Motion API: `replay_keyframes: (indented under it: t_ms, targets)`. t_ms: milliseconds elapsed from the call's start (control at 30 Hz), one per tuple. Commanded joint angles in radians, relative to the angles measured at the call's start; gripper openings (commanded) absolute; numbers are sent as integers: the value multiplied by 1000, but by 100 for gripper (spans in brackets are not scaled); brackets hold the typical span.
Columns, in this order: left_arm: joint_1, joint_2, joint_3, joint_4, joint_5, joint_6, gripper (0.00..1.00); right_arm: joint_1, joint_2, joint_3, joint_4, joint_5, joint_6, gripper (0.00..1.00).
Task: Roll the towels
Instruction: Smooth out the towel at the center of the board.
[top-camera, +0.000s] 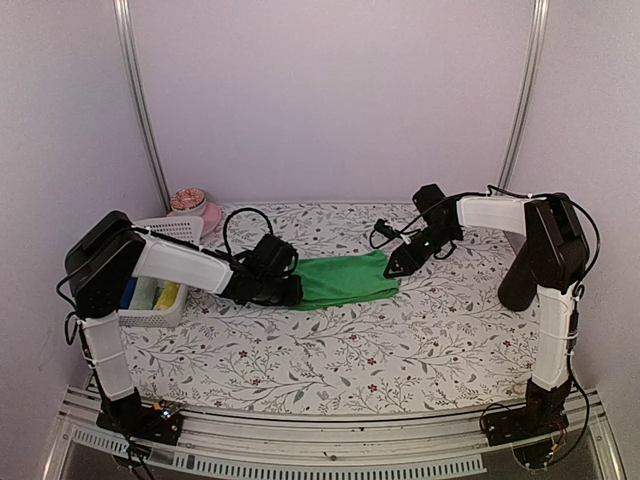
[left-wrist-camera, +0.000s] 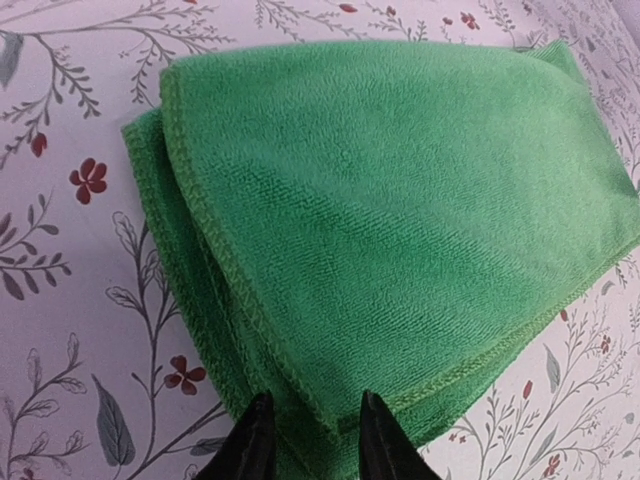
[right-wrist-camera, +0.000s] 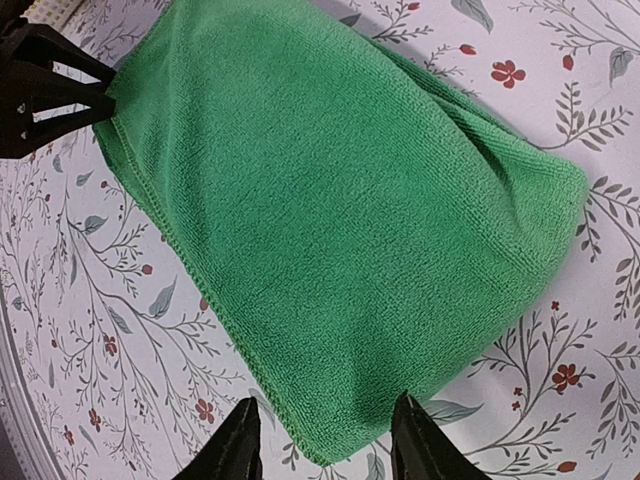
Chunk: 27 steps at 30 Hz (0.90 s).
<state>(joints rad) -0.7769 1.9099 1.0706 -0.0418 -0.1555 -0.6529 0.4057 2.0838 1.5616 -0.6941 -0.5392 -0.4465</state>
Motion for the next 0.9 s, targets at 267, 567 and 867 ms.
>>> replay_keyframes:
  t_ms: [267,567,867]
  targets:
    - [11,-56,-27,43,-22,-19,33,11,18,-9,16,8,-14,45]
    - [11,-32,-10,60,-6,-16,33,12,18,-11,18,12,-14,45]
    - [11,20,18,61,0,-15,27,14,18,-11,18,13,-14,45]
